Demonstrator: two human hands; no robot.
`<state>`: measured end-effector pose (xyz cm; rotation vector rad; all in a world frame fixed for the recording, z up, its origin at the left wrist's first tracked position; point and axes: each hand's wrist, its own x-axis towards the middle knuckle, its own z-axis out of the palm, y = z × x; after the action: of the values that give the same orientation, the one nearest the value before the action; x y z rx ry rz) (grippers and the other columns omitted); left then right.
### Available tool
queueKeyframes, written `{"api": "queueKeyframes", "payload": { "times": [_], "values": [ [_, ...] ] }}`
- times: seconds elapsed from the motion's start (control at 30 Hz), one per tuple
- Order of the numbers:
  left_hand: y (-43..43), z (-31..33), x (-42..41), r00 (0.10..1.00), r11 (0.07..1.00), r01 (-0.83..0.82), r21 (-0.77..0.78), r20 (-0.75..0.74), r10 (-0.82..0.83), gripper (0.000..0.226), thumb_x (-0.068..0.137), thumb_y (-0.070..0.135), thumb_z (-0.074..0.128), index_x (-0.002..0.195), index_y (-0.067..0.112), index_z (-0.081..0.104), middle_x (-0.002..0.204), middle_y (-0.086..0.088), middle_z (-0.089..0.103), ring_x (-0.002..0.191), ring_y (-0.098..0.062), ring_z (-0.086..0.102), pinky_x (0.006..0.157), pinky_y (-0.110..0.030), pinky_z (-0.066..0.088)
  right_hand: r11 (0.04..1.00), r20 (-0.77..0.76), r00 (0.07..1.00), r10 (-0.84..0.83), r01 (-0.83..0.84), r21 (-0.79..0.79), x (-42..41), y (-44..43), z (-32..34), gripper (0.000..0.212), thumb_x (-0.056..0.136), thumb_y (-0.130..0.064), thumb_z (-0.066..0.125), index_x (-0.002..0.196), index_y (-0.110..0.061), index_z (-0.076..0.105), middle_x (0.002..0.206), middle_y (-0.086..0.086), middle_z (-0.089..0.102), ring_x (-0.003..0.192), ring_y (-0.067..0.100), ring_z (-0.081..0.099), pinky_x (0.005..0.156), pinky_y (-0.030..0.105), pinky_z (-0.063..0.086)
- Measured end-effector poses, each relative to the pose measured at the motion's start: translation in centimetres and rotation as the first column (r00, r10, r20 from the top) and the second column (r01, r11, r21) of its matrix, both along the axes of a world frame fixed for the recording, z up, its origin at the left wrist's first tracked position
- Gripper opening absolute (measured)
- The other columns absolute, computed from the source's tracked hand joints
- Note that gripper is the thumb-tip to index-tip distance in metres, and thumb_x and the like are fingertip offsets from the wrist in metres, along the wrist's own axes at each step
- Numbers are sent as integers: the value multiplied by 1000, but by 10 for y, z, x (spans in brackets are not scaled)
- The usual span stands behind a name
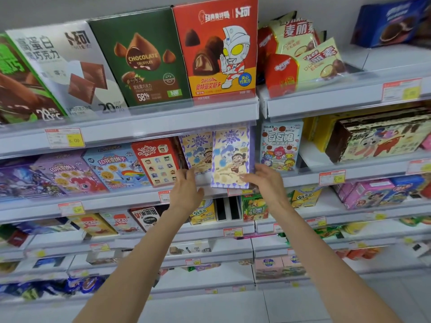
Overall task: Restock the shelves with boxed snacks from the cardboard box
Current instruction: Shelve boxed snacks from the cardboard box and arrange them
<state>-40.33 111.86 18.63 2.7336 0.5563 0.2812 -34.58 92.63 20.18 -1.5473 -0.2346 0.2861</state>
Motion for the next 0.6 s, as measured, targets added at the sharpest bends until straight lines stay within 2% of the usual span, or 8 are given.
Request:
{"api": "queueKeyframes", "payload": {
  "times": [0.07, 0.1, 0.17, 0.2, 0.33, 0.4, 0.5, 0.6],
  "values": [
    [-5, 4, -18, 977, 971, -36, -236, 198, 84, 38, 98, 20, 43, 134, 10, 43, 131, -10, 48, 116, -27, 51, 84, -34, 44, 991, -67, 990, 124, -120, 62, -4, -4, -4, 29, 63, -18, 73, 91, -19, 66, 80, -6, 72, 71, 7, 65, 57, 11, 46],
    [-10, 8, -29, 957, 901, -33, -432, 245, 152, 35, 100, 26, 39, 130, 11, 47, 125, -6, 55, 113, -23, 54, 85, -31, 41, 984, -90, 981, 169, -162, 80, -6, -7, -9, 36, 59, -20, 70, 95, -17, 66, 83, -4, 73, 74, 10, 66, 61, 14, 48],
    [-21, 13, -52, 969, 645, 22, -764, 176, 176, 39, 97, 42, 38, 126, 17, 47, 114, 0, 62, 104, -13, 58, 86, -32, 42, 966, -130, 959, 253, -244, 83, -12, -10, -20, 47, 56, -19, 68, 103, -15, 65, 90, 1, 74, 81, 14, 68, 66, 20, 51],
    [-24, 13, -61, 983, 579, 33, -815, 130, 127, 41, 93, 45, 43, 124, 18, 47, 111, 0, 64, 103, -12, 60, 89, -32, 44, 955, -131, 947, 295, -288, 66, -16, -11, -27, 49, 55, -16, 69, 103, -15, 64, 91, 1, 74, 82, 15, 69, 66, 22, 51],
    [-18, 1, -83, 991, 579, 119, -807, 132, -20, 25, 85, 25, 66, 107, 16, 58, 105, -14, 66, 101, -29, 62, 83, -28, 51, 909, -132, 901, 414, -416, 15, -38, -14, -48, 51, 60, -15, 74, 109, -22, 62, 104, 3, 71, 97, 17, 66, 75, 23, 54],
    [-6, -2, -94, 988, 557, 142, -818, 148, -35, 35, 75, 35, 74, 104, 23, 60, 105, -17, 65, 100, -30, 62, 84, -33, 52, 875, -93, 871, 483, -481, 43, -43, -15, -49, 50, 71, -26, 71, 119, -20, 58, 115, 0, 68, 108, 15, 62, 85, 26, 52],
    [14, -4, -111, 988, 580, 129, -804, 155, -4, 36, 71, 36, 71, 104, 28, 60, 102, -18, 63, 92, -29, 59, 83, -38, 51, 935, 26, 936, 351, -351, 39, -25, 5, -37, 53, 81, -29, 70, 129, -26, 49, 133, -2, 56, 122, 11, 52, 105, 35, 41],
    [26, -9, -123, 978, 576, 57, -815, 161, 132, 26, 82, 14, 70, 104, 23, 60, 93, 1, 71, 88, -15, 64, 73, -24, 55, 968, 128, 959, 251, -248, -44, 11, 48, -16, 97, 72, -18, 79, 146, -28, 18, 154, 2, 22, 139, 13, 24, 113, 30, 22]
  ]
}}
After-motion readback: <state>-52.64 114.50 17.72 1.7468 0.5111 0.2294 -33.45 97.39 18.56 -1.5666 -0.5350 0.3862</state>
